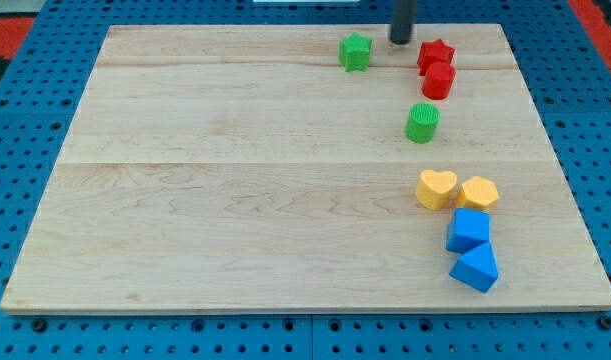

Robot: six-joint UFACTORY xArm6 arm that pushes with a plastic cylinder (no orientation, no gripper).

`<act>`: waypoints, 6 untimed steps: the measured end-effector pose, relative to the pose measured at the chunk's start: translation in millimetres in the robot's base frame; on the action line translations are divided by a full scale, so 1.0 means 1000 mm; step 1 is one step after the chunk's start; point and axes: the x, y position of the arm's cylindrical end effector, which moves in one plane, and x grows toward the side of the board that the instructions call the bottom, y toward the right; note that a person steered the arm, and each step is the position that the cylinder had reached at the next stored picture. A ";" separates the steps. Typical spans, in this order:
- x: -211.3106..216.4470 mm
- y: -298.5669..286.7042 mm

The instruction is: Slide the green star to the top center

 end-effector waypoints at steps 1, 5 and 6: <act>0.041 -0.004; 0.017 -0.147; 0.000 -0.152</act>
